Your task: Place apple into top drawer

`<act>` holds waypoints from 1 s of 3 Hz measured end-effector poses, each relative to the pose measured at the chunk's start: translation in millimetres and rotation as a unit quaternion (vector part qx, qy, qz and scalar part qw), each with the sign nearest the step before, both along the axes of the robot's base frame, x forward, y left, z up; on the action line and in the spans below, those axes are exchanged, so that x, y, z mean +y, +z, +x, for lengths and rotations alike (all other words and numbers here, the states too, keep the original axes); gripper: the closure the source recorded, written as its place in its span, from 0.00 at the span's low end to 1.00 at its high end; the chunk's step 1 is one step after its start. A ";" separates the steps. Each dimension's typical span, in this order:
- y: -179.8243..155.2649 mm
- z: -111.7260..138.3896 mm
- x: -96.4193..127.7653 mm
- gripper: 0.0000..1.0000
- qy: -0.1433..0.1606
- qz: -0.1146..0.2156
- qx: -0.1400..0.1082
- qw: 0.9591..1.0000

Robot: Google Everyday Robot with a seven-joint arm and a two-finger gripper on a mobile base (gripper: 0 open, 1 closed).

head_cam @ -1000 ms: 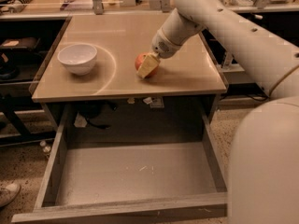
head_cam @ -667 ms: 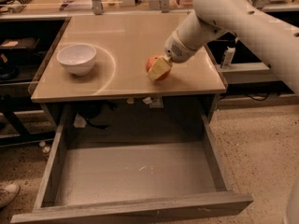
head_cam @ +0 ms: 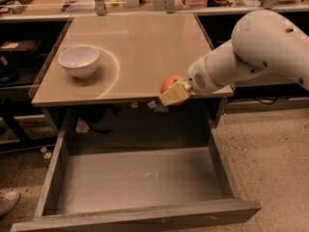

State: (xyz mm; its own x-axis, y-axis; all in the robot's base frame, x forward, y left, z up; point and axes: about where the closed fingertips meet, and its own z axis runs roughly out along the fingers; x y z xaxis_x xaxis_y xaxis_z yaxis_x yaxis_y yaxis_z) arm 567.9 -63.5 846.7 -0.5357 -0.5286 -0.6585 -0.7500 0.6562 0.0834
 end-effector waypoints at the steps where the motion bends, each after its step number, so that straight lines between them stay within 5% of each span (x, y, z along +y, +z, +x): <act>1: -23.6 -17.0 -13.5 1.00 -0.014 0.000 0.022 1.000; 3: -33.7 -41.2 3.1 1.00 -0.004 0.020 0.037 0.999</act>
Offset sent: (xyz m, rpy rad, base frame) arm -0.0176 -0.0147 -0.0240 0.0024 0.0444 -0.0307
